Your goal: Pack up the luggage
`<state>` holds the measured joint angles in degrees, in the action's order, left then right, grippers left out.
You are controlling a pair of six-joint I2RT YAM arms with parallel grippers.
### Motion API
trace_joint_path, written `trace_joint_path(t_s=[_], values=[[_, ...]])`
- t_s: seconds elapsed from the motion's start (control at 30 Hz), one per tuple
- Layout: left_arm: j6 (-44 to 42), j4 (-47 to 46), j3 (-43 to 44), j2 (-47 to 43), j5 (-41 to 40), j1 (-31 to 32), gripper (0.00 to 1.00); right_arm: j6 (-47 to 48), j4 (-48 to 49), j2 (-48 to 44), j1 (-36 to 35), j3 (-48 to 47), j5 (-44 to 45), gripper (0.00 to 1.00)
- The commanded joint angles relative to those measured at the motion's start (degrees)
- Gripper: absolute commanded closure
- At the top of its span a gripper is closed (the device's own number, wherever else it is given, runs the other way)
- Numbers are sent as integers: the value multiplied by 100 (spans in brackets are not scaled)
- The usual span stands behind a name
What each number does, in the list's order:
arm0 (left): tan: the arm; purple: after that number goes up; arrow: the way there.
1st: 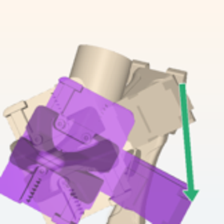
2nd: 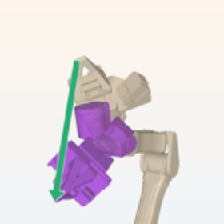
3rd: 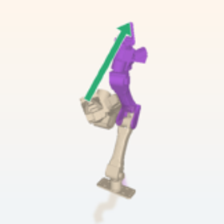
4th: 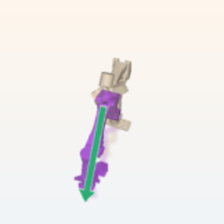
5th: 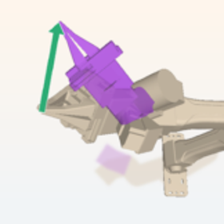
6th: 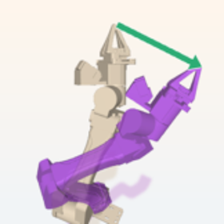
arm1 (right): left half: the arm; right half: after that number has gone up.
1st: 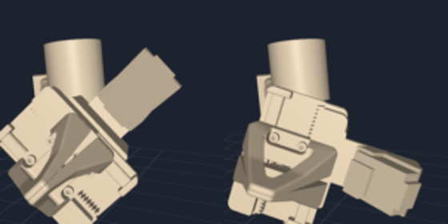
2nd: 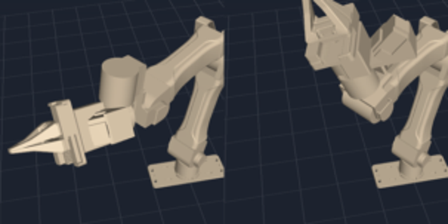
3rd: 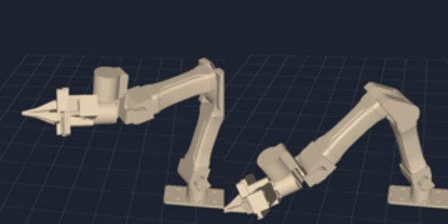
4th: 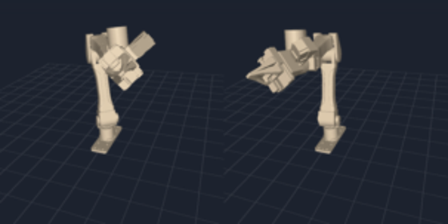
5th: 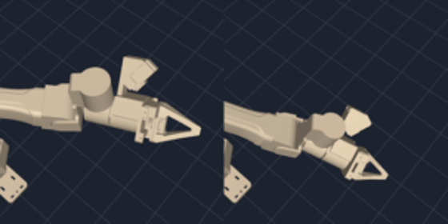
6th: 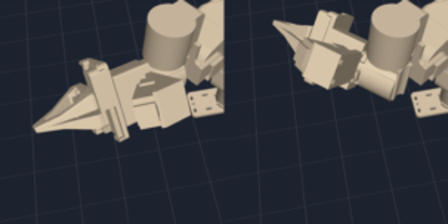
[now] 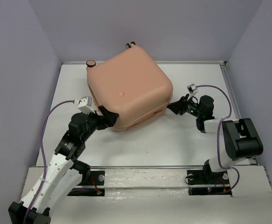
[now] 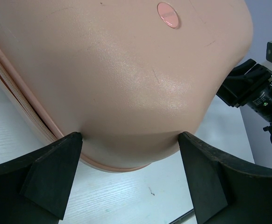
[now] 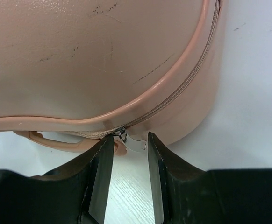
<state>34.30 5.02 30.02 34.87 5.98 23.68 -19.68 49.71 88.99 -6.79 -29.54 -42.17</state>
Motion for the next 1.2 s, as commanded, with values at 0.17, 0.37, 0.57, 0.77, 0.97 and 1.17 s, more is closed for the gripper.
trace_joint_path(t_s=[0.17,0.37,0.57,0.77,0.97,1.17], values=[[-126,-159,224,28,-44,14,6,123,74,285,-7,-465,-45,65],[-99,-220,206,72,-44,14,6,-18,170,444,-7,-553,-221,66],[-91,-238,188,81,-35,14,6,-53,179,540,-112,-720,-142,78],[-55,-369,162,134,-9,14,8,-159,267,339,-218,-571,103,93],[-38,-790,381,510,17,22,10,473,-1363,-932,-1715,-1,1771,93],[217,-1564,417,1144,491,22,13,97,-2974,-1657,-3757,168,3767,93]])
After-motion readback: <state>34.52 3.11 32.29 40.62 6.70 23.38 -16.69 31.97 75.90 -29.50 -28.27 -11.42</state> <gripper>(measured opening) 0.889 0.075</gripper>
